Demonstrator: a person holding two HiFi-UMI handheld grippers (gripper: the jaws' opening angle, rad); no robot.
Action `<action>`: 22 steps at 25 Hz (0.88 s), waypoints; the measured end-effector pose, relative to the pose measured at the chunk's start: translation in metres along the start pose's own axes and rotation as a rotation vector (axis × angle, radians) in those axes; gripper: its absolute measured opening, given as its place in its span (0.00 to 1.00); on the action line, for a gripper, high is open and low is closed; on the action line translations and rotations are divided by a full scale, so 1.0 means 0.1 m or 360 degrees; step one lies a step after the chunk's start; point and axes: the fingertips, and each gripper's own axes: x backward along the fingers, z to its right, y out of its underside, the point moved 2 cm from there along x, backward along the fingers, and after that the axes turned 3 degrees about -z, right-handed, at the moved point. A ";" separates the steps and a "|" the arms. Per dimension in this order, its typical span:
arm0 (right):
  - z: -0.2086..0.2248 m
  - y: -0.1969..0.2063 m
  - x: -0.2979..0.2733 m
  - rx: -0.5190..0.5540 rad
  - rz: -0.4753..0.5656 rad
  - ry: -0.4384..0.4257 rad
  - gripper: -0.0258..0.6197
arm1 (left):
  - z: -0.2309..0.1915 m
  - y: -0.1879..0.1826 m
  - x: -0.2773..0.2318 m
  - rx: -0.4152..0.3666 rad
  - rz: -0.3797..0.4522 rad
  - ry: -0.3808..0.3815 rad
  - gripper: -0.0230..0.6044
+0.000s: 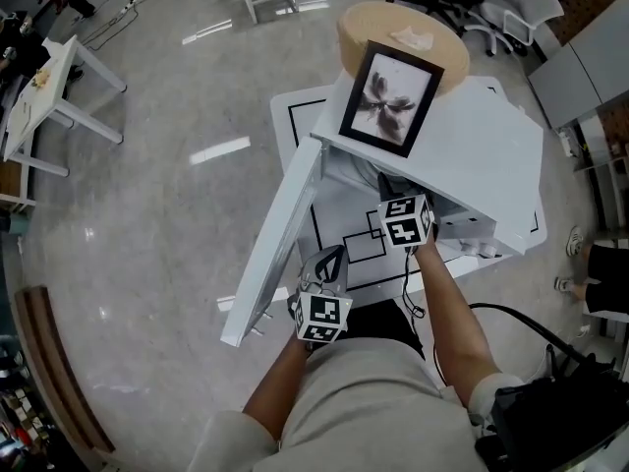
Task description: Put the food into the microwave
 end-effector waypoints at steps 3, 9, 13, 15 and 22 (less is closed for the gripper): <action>0.03 -0.04 0.05 -0.0047 0.0086 0.0012 0.29 | -0.02 0.00 -0.01 0.0023 0.0007 0.0006 0.05; -0.02 -0.07 0.18 -0.0032 0.0152 0.0027 0.29 | -0.01 -0.02 0.00 0.0028 0.0021 0.0022 0.05; -0.09 -0.08 0.35 -0.0053 0.0214 0.0047 0.29 | -0.01 -0.05 0.03 0.0039 0.0041 0.0036 0.05; -0.14 -0.09 0.46 -0.0075 0.0255 0.0051 0.29 | -0.01 -0.10 0.04 0.0028 0.0061 0.0043 0.05; -0.35 -0.12 0.92 -0.0168 0.0428 0.0000 0.06 | 0.03 -0.28 0.11 0.0013 0.0145 0.0092 0.05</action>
